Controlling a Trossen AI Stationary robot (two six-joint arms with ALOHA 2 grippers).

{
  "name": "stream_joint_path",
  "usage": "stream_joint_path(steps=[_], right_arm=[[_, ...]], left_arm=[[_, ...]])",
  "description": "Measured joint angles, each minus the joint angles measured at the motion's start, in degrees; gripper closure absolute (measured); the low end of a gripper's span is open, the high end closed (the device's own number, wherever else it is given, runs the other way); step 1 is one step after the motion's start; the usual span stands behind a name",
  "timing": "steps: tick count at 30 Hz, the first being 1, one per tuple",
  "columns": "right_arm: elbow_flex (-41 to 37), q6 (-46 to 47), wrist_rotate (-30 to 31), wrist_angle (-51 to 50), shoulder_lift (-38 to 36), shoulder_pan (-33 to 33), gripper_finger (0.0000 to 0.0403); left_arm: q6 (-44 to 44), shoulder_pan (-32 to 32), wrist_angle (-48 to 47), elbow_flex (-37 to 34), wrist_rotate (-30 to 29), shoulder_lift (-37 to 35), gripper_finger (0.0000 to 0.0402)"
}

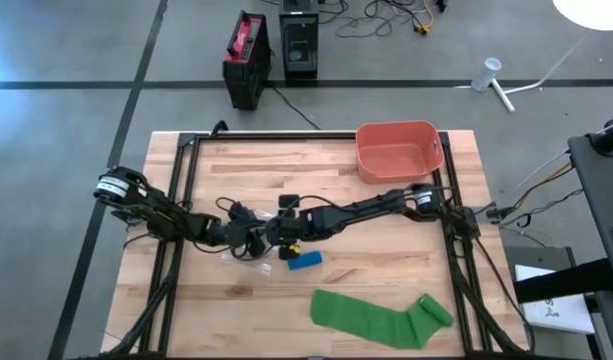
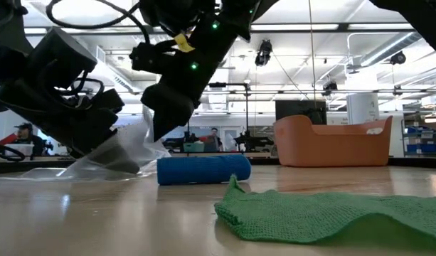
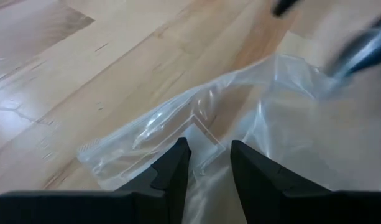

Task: Roll bandage
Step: Open the transparent zip bag

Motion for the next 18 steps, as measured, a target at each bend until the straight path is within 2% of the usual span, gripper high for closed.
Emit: stream_joint_path(steps=[7,14,18], right_arm=[[-0.04,-2.21,-8.1,-0.35,0.0,-0.25,0.0303],[-0.03,-2.31,-13.19,-0.41,0.0,-0.25,0.039],[0.99,-0.13,-15.32,-1.14,-0.45,0.36,0.0396]], left_arm=[[1.93,-0.04,-0.17,-0.09,1.36,-2.6,0.0287],[3.69,-0.04,-0.07,-0.03,0.27,-6.46,0.0287],[6.27,-0.04,-1.71,0.0,0.08,-11.17,0.0287]])
